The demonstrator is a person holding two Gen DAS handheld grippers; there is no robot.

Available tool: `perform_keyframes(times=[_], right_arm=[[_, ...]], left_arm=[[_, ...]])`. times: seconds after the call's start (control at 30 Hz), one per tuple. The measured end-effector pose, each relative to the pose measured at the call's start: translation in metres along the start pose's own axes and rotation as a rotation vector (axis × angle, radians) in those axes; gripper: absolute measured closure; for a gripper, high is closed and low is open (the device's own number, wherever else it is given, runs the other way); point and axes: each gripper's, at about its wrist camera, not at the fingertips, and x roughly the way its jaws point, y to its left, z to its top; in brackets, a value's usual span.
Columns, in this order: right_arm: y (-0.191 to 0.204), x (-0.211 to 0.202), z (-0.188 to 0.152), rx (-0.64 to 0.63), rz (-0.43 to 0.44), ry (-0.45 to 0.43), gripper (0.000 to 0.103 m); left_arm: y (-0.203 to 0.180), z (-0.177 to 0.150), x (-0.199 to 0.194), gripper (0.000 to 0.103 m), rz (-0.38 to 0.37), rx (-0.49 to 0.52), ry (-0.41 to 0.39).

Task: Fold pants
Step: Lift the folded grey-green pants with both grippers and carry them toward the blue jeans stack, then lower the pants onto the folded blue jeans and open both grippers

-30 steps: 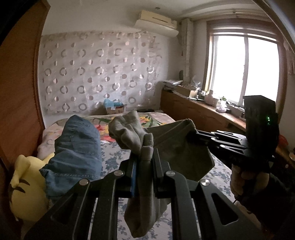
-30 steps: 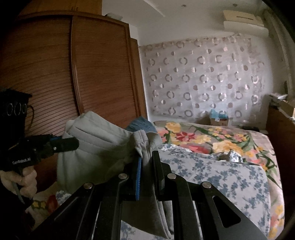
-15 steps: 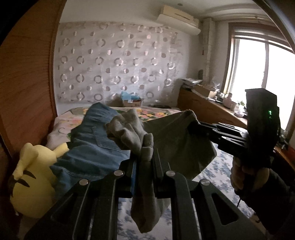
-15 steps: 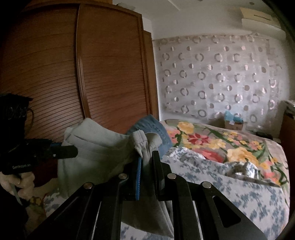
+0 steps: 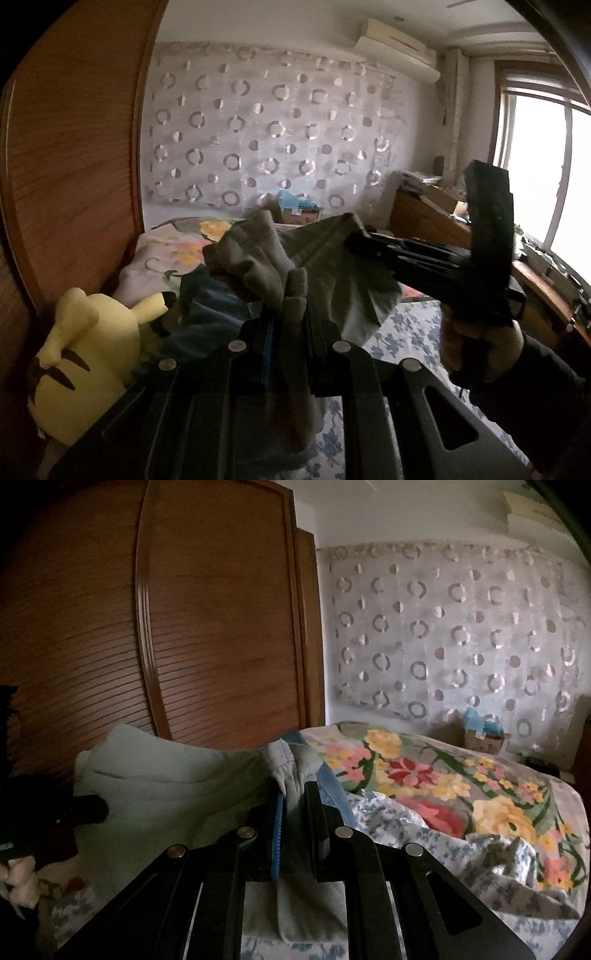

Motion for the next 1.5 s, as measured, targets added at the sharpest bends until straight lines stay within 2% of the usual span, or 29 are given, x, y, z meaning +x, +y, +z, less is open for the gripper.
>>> perform_keyframes(times=[0.23,0.4,0.6,0.73,0.8,0.87,0.93,0.97,1.17,1.3,1.4,1.5], right_arm=[[-0.011,0.047,0.022,-0.007,0.062,0.056,0.092],[-0.003,0.075,0.039,-0.06,0.098,0.085,0.092],[0.013,0.096,0.051,-0.121,0.113,0.103,0.092],[0.014,0.109,0.055,-0.116,0.11,0.134,0.092],[0.012,0.107,0.054,-0.11,0.107,0.147,0.091],[0.011,0.105,0.055,-0.108,0.098,0.15,0.084],[0.007,0.1,0.059,-0.085,0.092,0.144,0.077],[0.005,0.099,0.061,-0.07,0.087,0.14,0.074],[-0.007,0.067,0.059,-0.017,0.136,0.088,0.071],[-0.012,0.056,0.042,-0.017,0.225,0.133,0.071],[-0.015,0.059,0.032,-0.04,0.219,0.165,0.071],[-0.027,0.069,0.029,-0.024,0.167,0.192,0.071]], left_arm=[[0.008,-0.006,0.002,0.088,0.024,-0.021,0.009],[0.019,-0.012,0.006,0.088,0.073,-0.041,0.037],[0.021,-0.018,-0.002,0.088,0.106,-0.045,0.045],[0.026,-0.021,0.0,0.088,0.135,-0.04,0.061],[0.031,-0.02,0.0,0.086,0.137,-0.049,0.07],[0.033,-0.019,-0.003,0.08,0.139,-0.047,0.069],[0.034,-0.017,-0.008,0.061,0.157,-0.033,0.045],[0.033,-0.016,-0.009,0.059,0.157,-0.032,0.036],[0.037,-0.014,-0.006,0.057,0.149,-0.04,0.044],[0.039,-0.024,0.009,0.057,0.155,-0.049,0.106],[0.04,-0.037,0.017,0.057,0.167,-0.052,0.141],[0.045,-0.047,0.025,0.057,0.166,-0.071,0.176]])
